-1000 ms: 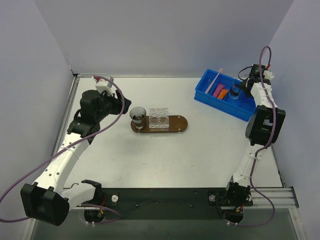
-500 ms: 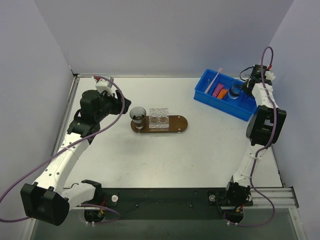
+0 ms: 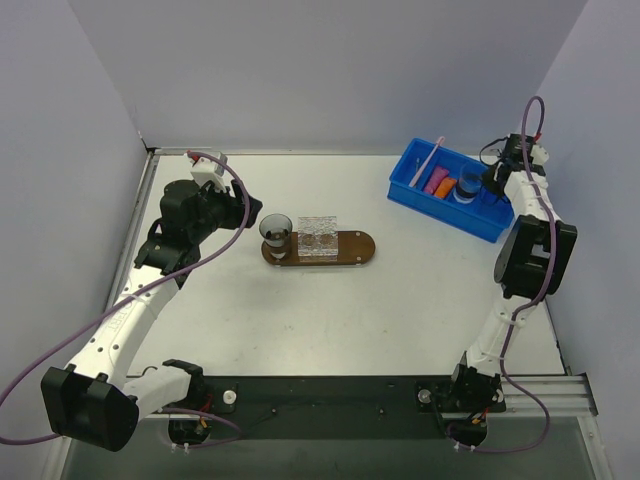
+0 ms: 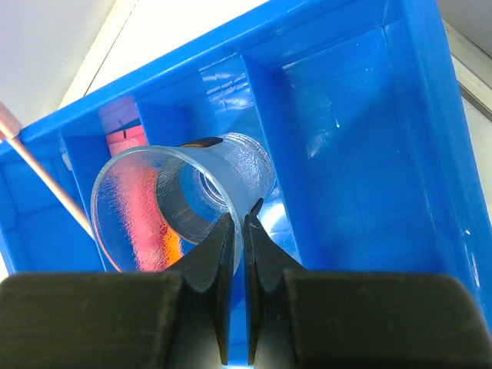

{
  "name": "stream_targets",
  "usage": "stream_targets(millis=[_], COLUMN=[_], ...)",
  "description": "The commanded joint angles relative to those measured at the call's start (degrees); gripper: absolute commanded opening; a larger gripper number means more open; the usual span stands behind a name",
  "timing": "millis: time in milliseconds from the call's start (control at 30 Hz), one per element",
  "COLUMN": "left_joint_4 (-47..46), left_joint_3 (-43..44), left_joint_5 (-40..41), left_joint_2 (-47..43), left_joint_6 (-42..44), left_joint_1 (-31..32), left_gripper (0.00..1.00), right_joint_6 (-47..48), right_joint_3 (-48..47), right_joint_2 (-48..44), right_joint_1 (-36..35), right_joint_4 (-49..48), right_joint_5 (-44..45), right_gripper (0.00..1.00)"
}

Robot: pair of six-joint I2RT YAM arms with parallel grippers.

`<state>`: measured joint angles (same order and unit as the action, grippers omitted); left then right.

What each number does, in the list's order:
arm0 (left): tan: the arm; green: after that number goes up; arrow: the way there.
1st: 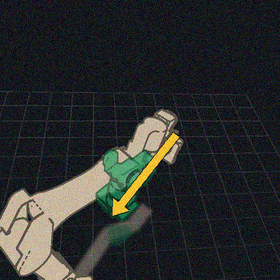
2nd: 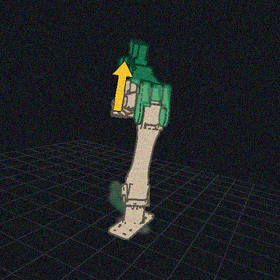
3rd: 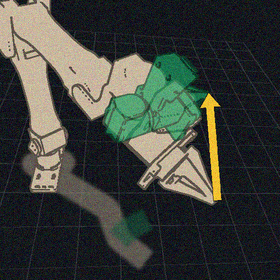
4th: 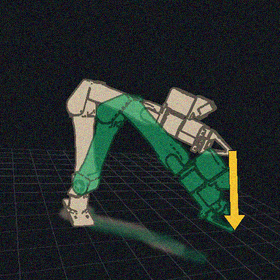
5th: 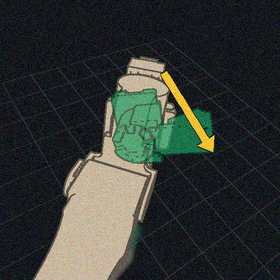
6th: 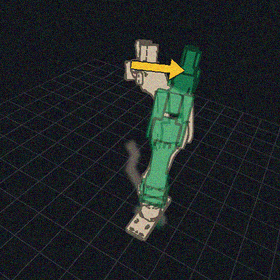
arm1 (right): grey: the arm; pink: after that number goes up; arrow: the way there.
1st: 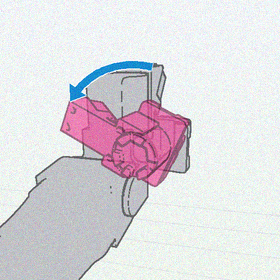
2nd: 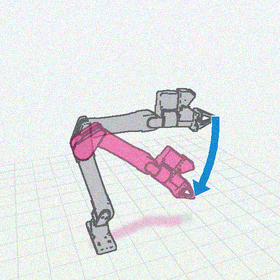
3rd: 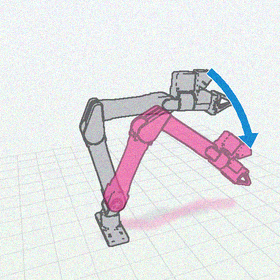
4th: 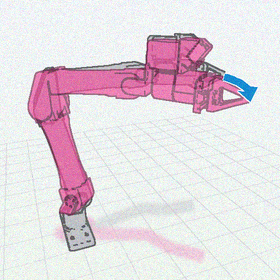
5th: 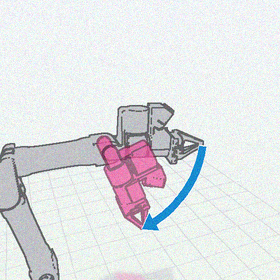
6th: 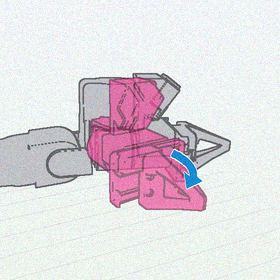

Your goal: Prepare toiletry sets of a toothbrush and toothpaste on the tray

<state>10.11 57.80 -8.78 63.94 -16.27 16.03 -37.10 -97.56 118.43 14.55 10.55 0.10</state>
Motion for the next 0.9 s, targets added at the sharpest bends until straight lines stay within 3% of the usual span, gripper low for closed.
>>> stream_targets(millis=[0,533,867], left_joint_4=[-1.2,-1.4,-1.6], left_joint_3=[1.9,2.0,2.0], left_joint_5=[0.2,-0.5,-1.0], left_joint_2=[-1.4,-2.2,-2.8], left_joint_6=[0.5,0.1,0.1], left_joint_1=[0.1,0.5,1.5], left_gripper=[0.7,0.7,0.7], right_joint_6=[1.3,7.6,12.8], right_joint_3=[-0.3,4.0,5.1], right_joint_2=[-7.9,-18.8,-25.8], right_joint_1=[-0.7,-1.8,-4.6], right_joint_4=[-4.5,-3.8,1.8], right_joint_5=[-3.7,-5.7,-15.2], right_gripper=[0.0,0.0,0.0])
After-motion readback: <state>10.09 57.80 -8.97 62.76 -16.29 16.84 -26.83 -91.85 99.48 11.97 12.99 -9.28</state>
